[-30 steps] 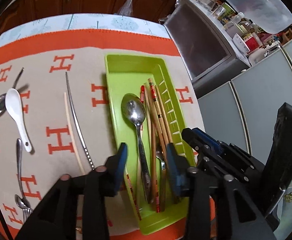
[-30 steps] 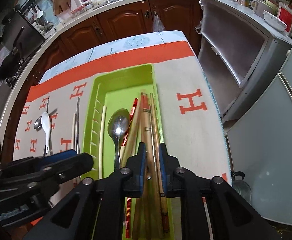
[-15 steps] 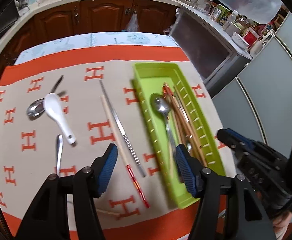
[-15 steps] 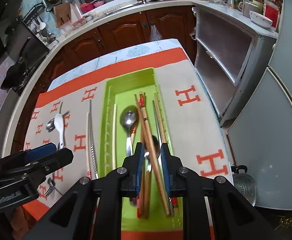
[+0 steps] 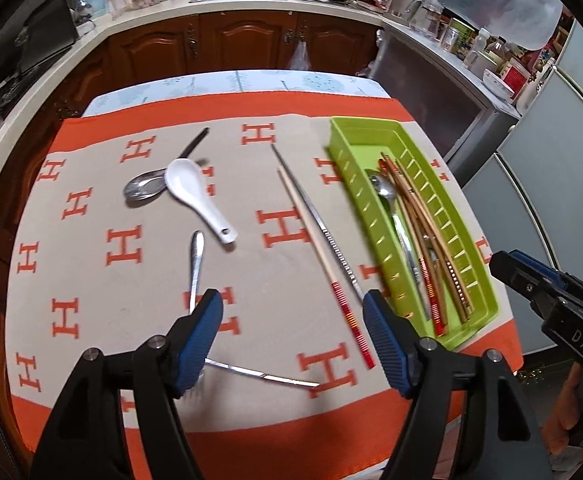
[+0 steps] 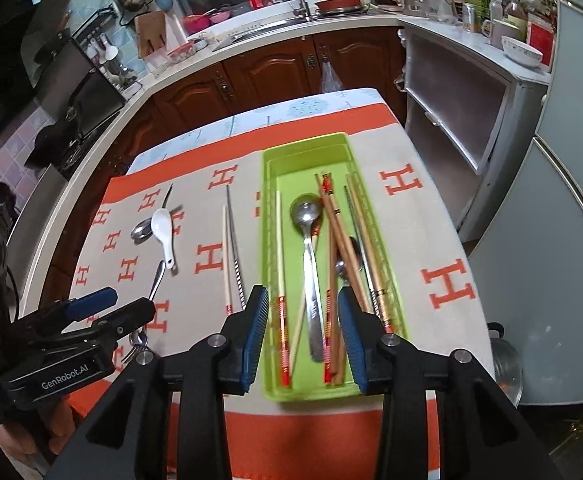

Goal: Organize utensils
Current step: 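Open both tools and lift them away from the green tray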

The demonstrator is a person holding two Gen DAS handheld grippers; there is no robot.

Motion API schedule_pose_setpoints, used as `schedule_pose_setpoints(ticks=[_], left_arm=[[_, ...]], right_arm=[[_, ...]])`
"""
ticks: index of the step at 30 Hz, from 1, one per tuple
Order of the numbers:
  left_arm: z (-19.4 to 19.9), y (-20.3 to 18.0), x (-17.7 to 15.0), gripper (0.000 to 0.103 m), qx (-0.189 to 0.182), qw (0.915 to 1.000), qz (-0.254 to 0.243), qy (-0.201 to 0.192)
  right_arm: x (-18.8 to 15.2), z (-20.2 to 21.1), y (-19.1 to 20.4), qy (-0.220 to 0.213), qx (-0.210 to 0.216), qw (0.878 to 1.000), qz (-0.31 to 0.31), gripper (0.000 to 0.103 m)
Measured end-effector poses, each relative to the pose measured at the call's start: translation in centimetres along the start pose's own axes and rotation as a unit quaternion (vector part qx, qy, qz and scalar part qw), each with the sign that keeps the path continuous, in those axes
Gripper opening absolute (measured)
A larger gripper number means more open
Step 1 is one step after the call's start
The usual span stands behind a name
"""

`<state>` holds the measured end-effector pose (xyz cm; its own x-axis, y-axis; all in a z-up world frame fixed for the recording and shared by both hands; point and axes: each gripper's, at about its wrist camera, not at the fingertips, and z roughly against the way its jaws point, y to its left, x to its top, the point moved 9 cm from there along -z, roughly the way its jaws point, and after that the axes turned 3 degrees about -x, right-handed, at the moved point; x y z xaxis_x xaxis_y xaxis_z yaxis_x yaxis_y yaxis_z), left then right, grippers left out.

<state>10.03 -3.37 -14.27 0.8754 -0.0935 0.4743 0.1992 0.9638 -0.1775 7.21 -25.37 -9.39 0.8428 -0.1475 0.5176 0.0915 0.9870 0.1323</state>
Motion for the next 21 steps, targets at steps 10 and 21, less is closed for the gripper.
schedule_pose_setpoints(ticks=[10,21], left_arm=[[1.4,2.6,-1.4,0.074,0.020,0.9996,-0.007,-0.016],[0.6,7.2,-2.4,0.074,0.020,0.9994,0.026,-0.009]], right_arm=[[-2.1,-0.2,3.9,0.023,0.011,0.999,0.030,0.037],[-1.9,-2.3,7.7,0.046,0.008,0.997,0.066,0.037]])
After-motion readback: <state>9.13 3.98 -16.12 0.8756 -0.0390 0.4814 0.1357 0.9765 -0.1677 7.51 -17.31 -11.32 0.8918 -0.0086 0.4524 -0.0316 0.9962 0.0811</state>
